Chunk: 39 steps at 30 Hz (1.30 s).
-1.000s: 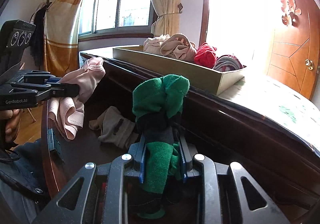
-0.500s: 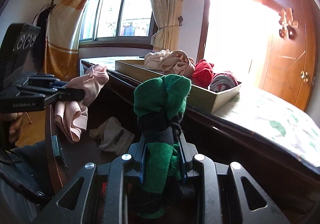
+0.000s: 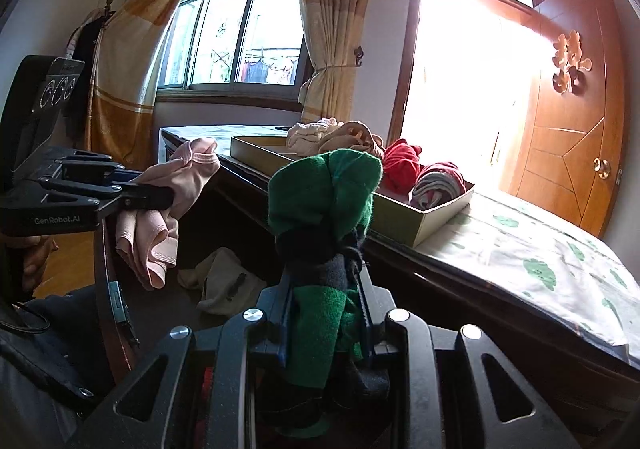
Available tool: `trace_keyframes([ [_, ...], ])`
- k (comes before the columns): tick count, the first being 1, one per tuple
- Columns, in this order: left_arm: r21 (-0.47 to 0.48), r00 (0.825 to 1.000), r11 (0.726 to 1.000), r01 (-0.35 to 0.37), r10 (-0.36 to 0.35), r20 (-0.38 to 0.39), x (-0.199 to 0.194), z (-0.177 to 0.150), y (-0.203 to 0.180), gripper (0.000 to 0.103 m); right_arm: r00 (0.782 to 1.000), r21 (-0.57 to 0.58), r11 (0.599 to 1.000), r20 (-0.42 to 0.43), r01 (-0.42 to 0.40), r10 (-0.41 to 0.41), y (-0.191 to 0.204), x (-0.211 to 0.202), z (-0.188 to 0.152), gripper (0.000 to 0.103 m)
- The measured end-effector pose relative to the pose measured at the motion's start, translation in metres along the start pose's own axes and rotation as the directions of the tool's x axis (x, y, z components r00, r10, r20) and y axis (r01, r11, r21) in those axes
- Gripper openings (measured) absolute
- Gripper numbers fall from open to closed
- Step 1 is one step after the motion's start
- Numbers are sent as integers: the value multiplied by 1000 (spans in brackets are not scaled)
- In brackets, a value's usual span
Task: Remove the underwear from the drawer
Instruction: 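Lift the pink underwear and green sock up out of the drawer with both tools, then carry both held items over the tray and lower them onto the other clothes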
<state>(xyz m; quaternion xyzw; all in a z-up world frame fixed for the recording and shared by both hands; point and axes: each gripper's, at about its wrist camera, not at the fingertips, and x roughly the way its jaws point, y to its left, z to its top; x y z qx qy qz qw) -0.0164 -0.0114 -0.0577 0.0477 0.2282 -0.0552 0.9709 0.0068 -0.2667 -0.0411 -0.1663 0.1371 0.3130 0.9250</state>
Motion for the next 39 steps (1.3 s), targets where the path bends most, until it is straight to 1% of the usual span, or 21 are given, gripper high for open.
trace_keyframes([
  [9,15,1000,1000,-13,13,26,-5,1,-2,16,999,3,1000,34,-4,4,4,-7,6,28],
  [17,25,997,999,-26,24,68,-15,1,-3,16,997,6,1000,76,-13,12,9,-15,11,28],
  [21,38,995,999,-37,33,96,-21,3,-5,15,996,3,1000,90,-21,20,11,-17,15,28],
  [27,47,993,998,-43,37,116,-24,6,-6,15,993,9,999,110,-38,37,13,-21,21,28],
  [39,69,982,994,-85,72,177,-35,14,-3,16,986,33,997,155,-72,66,9,-28,31,28],
])
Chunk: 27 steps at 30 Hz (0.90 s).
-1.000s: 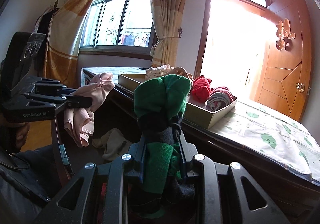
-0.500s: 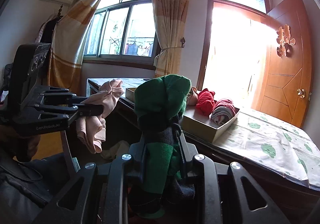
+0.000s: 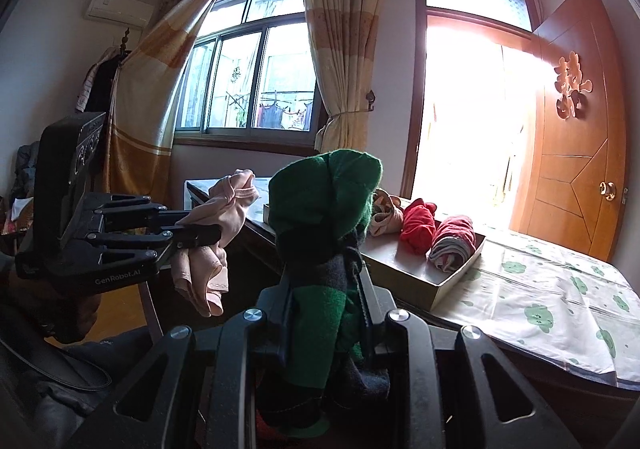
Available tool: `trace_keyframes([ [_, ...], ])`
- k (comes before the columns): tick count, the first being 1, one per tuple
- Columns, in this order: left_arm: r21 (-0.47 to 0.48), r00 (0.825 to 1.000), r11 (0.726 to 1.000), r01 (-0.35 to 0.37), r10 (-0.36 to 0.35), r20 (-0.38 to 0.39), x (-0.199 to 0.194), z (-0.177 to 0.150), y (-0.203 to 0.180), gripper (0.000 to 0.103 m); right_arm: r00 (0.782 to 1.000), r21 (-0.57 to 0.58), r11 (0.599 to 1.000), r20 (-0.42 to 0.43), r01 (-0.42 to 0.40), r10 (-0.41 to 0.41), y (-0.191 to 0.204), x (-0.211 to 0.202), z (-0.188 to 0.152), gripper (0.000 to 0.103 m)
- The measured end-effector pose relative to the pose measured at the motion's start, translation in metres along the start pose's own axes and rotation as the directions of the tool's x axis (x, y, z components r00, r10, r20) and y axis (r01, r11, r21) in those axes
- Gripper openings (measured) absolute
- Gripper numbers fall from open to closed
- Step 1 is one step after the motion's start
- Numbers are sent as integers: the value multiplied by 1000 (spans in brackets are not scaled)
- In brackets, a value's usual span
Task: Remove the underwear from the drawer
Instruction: 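Carry both held items over the tray and lower them onto the other clothes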
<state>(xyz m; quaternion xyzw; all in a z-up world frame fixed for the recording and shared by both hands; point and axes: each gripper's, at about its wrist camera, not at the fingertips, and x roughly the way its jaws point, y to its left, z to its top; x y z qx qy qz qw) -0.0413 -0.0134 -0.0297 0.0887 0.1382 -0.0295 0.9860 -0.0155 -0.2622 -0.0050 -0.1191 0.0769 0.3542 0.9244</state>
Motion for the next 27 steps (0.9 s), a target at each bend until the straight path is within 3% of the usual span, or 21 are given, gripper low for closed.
trace_keyframes([
  [15,12,1000,1000,-23,23,15,-2,8,7,16,999,54,998,34,-27,25,-12,0,11,28],
  [27,-5,1000,1000,10,-10,-1,4,22,14,16,998,85,994,32,-64,62,-20,8,26,28],
])
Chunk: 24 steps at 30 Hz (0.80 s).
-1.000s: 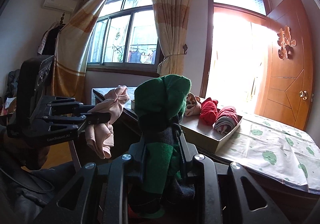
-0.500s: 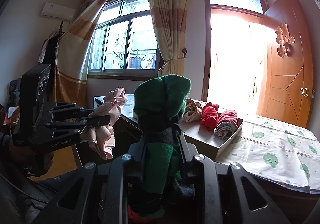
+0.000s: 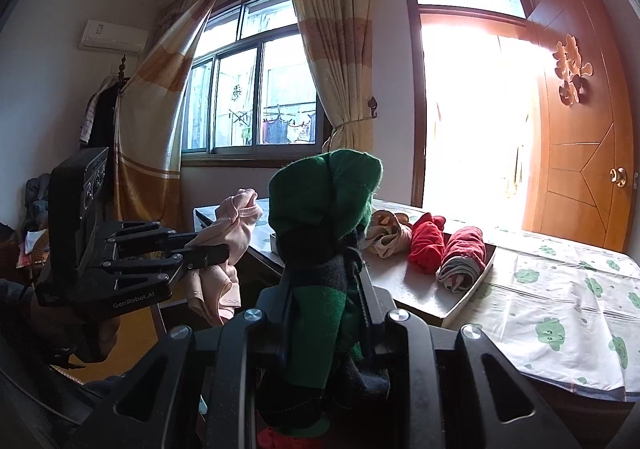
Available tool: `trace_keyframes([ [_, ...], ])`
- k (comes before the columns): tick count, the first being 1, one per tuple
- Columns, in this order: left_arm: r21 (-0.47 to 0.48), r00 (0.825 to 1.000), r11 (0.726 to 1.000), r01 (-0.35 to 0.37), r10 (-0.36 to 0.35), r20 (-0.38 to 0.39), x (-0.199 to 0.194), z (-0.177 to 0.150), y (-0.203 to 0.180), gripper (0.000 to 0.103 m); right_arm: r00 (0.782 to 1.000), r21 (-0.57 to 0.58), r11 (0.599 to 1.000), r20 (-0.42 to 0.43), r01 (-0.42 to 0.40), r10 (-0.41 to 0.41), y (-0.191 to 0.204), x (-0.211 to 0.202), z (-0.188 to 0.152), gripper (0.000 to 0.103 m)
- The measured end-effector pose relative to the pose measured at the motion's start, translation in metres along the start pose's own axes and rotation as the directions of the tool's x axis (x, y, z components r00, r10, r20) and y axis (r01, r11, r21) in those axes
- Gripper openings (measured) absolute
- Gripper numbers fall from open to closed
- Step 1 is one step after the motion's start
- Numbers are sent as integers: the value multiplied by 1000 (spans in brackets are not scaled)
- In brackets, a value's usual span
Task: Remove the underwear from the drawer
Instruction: 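Carry both held items over the tray and lower them onto the other clothes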
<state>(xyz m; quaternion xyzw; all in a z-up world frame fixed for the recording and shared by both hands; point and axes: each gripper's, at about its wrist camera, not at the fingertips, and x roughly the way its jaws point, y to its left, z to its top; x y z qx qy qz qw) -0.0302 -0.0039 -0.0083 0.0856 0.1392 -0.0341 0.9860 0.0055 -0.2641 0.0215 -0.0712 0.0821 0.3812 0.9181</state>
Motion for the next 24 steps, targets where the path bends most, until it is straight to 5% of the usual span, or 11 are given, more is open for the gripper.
trace_keyframes([
  [9,-30,999,999,34,-35,-20,16,20,10,16,1000,45,999,-1,-8,8,-17,9,17,28],
  [24,63,999,997,33,-32,-16,56,67,14,16,999,157,988,-39,5,1,-54,40,40,28],
])
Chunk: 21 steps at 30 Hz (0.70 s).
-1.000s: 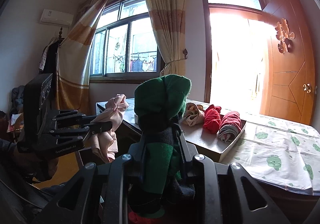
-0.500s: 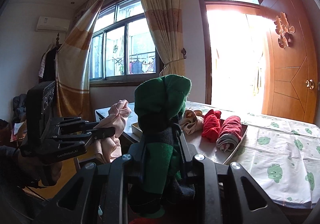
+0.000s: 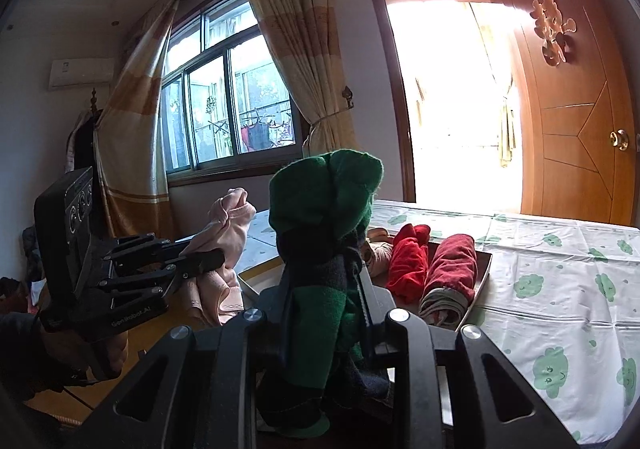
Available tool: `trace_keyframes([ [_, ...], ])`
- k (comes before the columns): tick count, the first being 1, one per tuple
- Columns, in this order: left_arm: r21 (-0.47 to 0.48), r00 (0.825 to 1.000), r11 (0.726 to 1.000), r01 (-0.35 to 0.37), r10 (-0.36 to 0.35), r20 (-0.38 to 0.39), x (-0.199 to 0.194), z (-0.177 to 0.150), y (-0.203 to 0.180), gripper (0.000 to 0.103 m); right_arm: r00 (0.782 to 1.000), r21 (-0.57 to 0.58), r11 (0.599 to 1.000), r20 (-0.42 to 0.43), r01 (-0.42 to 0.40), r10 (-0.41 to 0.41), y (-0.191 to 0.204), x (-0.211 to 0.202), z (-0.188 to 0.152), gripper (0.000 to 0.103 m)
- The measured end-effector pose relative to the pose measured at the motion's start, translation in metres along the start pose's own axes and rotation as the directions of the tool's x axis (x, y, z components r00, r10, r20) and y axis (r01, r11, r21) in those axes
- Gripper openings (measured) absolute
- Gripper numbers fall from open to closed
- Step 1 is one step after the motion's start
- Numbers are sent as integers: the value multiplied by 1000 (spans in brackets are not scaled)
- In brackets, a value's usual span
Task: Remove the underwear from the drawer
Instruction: 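Carry both held items over the tray and lower them onto the other clothes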
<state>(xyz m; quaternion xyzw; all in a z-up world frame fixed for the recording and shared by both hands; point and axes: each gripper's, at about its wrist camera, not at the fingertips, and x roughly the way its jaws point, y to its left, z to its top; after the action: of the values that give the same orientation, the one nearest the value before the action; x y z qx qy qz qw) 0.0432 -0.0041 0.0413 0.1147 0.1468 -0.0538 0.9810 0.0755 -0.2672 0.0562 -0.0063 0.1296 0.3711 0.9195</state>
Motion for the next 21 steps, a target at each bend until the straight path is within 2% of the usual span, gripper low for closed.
trace_keyframes([
  [9,62,1000,998,4,-2,-21,29,26,-4,16,1000,31,999,-20,23,-22,-16,16,22,28],
  [21,124,997,992,-22,30,-65,84,58,-3,15,996,105,993,-75,61,-53,-49,47,45,28],
])
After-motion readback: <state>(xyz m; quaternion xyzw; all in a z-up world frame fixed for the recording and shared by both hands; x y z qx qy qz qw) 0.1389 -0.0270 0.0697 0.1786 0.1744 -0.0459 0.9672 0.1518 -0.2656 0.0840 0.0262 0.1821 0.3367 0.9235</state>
